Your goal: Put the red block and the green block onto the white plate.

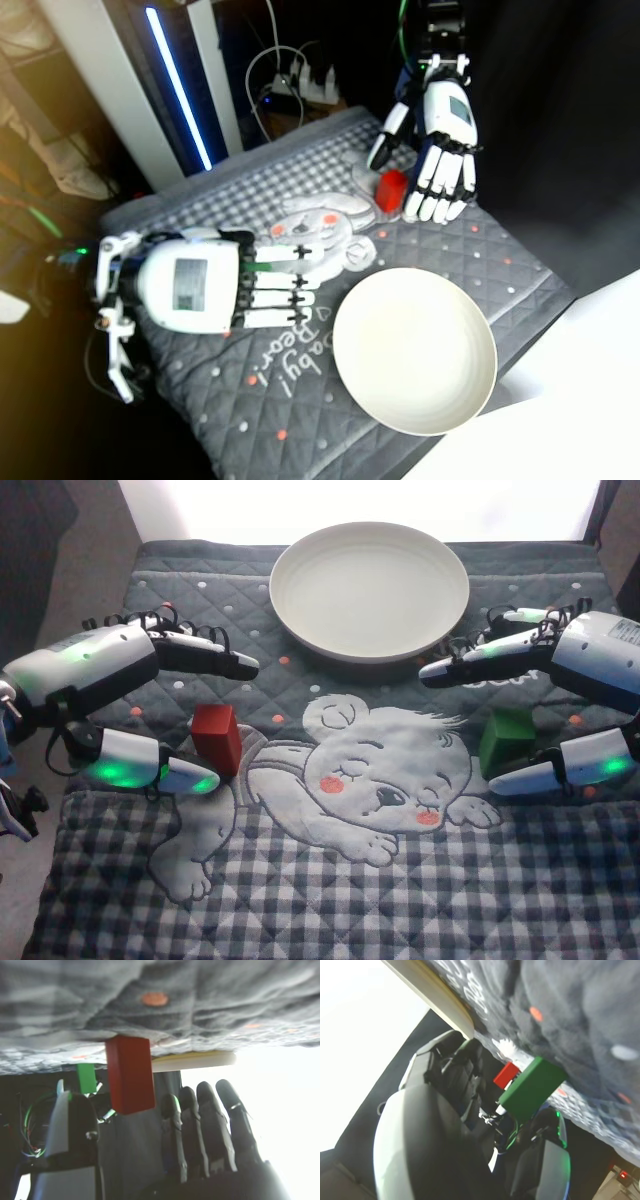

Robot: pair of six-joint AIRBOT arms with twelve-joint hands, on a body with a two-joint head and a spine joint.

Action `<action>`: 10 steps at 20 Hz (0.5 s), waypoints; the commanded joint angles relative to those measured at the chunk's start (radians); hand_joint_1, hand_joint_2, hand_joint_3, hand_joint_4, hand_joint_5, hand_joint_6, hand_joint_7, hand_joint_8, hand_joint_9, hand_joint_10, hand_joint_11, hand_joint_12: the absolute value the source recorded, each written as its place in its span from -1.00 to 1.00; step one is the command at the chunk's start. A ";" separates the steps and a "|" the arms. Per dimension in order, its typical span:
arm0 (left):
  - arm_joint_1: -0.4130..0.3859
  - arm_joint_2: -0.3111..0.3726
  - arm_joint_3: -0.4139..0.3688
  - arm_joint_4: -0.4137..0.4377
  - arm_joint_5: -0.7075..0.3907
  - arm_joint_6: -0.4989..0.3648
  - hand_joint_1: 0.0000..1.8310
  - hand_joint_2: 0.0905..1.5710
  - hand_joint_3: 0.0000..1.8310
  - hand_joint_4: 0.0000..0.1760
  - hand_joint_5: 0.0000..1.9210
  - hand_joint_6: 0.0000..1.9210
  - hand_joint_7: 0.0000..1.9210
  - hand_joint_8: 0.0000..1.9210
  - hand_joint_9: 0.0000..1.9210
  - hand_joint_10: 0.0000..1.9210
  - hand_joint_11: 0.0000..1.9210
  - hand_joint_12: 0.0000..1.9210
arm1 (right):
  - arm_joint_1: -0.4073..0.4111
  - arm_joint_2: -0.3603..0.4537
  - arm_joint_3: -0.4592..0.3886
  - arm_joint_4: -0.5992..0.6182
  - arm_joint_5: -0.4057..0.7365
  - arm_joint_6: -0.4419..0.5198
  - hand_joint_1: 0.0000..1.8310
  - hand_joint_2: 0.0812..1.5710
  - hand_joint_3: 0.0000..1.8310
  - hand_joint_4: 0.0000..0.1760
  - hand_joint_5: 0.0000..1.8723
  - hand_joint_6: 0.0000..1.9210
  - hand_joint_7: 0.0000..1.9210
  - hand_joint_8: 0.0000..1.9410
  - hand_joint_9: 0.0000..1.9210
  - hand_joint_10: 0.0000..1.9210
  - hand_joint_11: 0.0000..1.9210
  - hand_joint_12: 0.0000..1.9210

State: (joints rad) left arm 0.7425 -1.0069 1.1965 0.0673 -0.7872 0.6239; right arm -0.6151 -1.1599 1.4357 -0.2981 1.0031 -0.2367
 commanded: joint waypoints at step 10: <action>0.003 0.002 0.005 -0.019 -0.098 -0.010 0.33 0.18 -1.00 -1.00 -0.31 -0.99 -0.21 -0.99 -0.32 -0.97 -0.89 -0.04 | 0.005 0.016 0.009 -0.011 0.044 0.007 0.13 0.07 -1.00 -1.00 -0.28 -1.00 -0.07 -0.96 -0.48 0.23 -0.63 0.72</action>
State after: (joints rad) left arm 0.7521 -1.0073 1.1969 0.0635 -0.7738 0.6197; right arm -0.6151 -1.1564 1.4395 -0.3447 0.9463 -0.2359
